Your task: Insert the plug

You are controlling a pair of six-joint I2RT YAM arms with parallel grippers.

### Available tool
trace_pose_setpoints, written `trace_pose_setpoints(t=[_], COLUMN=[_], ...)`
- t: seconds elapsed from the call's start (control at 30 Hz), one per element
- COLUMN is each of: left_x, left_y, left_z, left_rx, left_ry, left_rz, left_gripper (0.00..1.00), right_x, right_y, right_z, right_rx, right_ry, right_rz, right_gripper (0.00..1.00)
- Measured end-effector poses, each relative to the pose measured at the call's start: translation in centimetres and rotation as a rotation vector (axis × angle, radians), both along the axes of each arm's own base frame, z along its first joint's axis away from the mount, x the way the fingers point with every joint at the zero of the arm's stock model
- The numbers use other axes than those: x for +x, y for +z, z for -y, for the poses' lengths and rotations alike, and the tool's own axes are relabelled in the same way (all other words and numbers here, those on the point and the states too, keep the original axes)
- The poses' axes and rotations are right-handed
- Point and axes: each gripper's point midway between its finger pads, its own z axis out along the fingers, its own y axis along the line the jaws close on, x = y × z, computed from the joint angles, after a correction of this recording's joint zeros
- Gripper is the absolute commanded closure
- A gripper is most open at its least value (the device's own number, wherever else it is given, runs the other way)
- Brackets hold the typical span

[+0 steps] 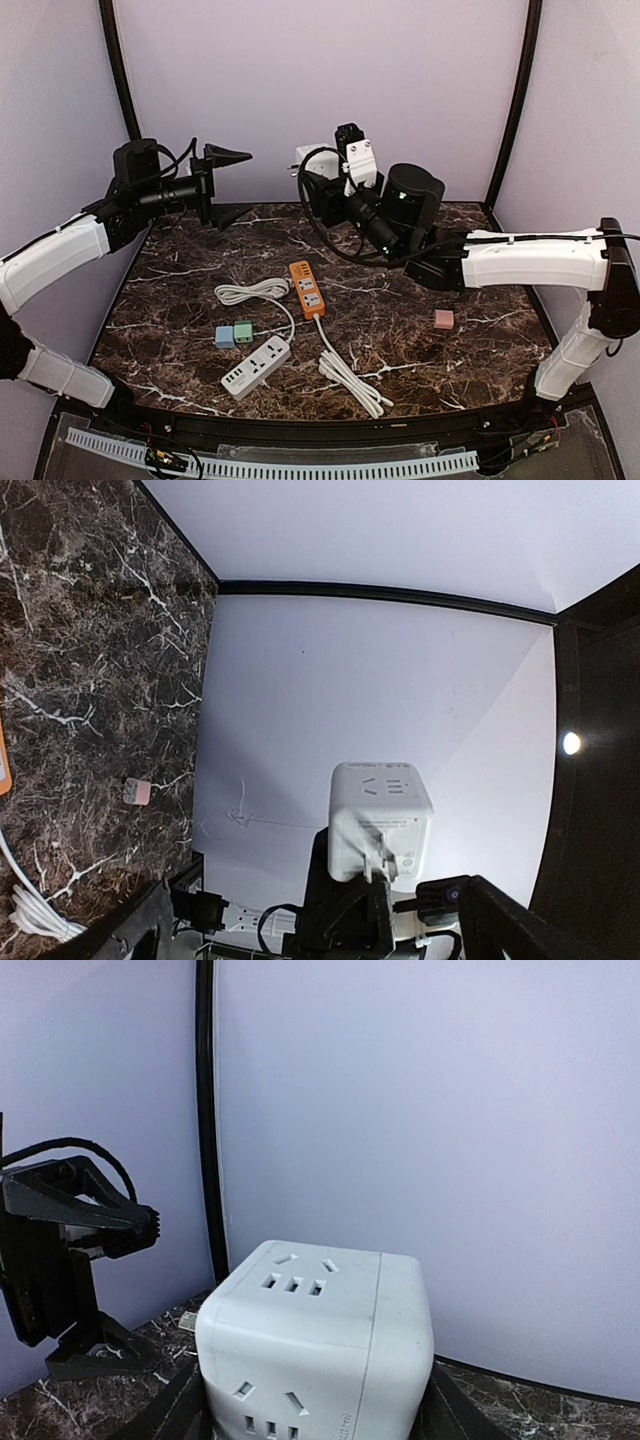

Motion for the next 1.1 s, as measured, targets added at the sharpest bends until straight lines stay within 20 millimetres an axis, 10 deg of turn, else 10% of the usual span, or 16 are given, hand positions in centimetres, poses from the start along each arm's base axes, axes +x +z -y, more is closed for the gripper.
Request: trace_pose_setpoints(t=[1.1], left_x=[-1.5], left_y=[2.3], left_z=[5.6], left_rx=[-0.054], left_ry=[-0.048], left_rz=[0.023], left_gripper=[0.16], right_x=[-1.4], right_y=[-0.7], right_z=[-3.7], right_rx=[-0.013], right_ry=[-0.05], right_rz=[-0.012], right_gripper=[0.63])
